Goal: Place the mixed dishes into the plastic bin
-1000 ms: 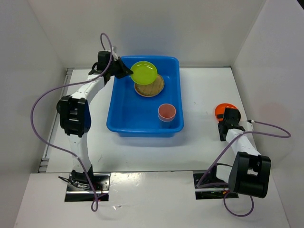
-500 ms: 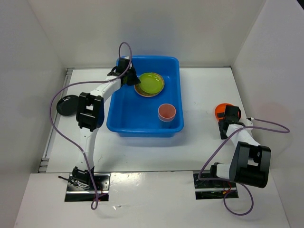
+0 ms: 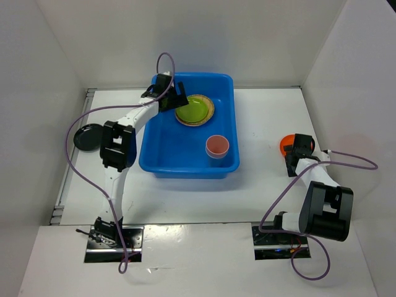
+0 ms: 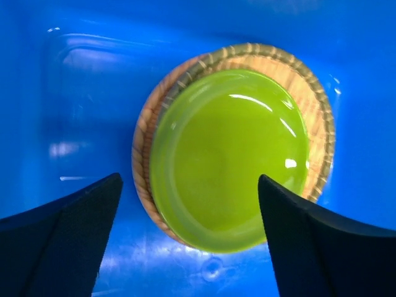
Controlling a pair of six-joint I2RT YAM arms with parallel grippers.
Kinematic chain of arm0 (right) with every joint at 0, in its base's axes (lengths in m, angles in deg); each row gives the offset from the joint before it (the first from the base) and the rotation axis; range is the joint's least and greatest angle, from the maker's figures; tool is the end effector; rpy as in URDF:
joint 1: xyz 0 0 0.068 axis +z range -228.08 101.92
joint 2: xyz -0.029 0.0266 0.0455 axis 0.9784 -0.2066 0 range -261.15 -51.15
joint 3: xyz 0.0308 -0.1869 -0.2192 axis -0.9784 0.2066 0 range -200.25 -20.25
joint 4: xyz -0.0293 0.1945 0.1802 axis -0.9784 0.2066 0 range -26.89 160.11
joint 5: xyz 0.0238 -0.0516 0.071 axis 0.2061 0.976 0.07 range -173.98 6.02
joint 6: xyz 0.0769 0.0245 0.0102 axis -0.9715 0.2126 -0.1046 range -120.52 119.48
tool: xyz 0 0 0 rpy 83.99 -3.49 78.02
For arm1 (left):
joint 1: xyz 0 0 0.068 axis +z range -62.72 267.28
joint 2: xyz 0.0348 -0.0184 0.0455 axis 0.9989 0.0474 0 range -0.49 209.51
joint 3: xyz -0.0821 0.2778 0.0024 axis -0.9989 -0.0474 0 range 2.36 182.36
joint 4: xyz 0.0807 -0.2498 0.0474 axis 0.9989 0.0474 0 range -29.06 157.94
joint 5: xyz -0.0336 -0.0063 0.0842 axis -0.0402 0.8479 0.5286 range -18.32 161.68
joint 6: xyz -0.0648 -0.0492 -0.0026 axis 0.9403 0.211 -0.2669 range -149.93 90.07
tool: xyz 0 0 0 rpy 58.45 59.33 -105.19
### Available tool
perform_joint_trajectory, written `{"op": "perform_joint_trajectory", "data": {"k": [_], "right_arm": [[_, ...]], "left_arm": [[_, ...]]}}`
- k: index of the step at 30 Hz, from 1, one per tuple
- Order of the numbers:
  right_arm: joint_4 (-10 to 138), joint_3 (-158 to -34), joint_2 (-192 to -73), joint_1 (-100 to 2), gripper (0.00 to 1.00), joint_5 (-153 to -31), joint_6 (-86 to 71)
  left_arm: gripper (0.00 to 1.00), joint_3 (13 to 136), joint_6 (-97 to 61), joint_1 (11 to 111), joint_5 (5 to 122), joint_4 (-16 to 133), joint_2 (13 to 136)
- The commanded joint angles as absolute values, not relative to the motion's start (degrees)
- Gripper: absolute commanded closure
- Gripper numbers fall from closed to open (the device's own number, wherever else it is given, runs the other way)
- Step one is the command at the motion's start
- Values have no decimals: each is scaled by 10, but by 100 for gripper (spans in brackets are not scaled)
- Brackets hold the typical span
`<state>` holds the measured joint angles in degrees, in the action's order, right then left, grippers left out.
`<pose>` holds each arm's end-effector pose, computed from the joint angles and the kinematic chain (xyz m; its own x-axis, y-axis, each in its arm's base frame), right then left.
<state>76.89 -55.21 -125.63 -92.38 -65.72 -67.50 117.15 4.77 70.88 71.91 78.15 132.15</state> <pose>0.2470 -0.0858 0.1584 0.0791 0.8818 -0.4650 0.8778 0.1595 0.4517 0.5622 -0.1653 0.2177 -0.6120 -0.4132 -0.6743 -0.0842 0.8819 -0.4639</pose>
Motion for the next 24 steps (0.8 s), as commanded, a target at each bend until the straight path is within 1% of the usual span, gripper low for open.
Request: {"op": "perform_joint_trajectory", "data": {"k": [1, 5, 7, 9, 13, 15, 18, 19, 22, 23, 24], "right_arm": [[761, -575, -1260, -928, 16, -641, -671], [756, -588, -1291, -928, 21, -647, -671], [751, -594, -1313, -928, 24, -653, -671], [751, -609, -1330, -928, 26, -653, -671], [751, -621, -1344, -928, 29, -645, -671], [745, -621, -1349, -928, 33, -645, -678], [751, -627, -1368, -928, 42, -632, -689], [751, -627, -1376, -934, 48, -632, -695], [751, -640, -1384, -934, 60, -639, -687], [751, -645, -1393, -934, 67, -639, -687], [751, -645, -1393, -934, 71, -646, -679]], "left_arm": [[1, 1183, 16, 700, 745, 779, 1248], [0, 1149, 3, 700, 745, 763, 1184], [0, 1119, -8, 705, 698, 743, 1151], [0, 1093, -14, 727, 661, 730, 1127], [0, 1032, -14, 760, 661, 710, 1051], [0, 984, -14, 782, 654, 697, 1024], [0, 921, -3, 809, 648, 667, 963], [0, 908, 2, 815, 648, 657, 954], [0, 882, 2, 838, 642, 657, 940], [0, 864, 7, 845, 642, 657, 934], [0, 851, 15, 863, 637, 637, 927]]}}
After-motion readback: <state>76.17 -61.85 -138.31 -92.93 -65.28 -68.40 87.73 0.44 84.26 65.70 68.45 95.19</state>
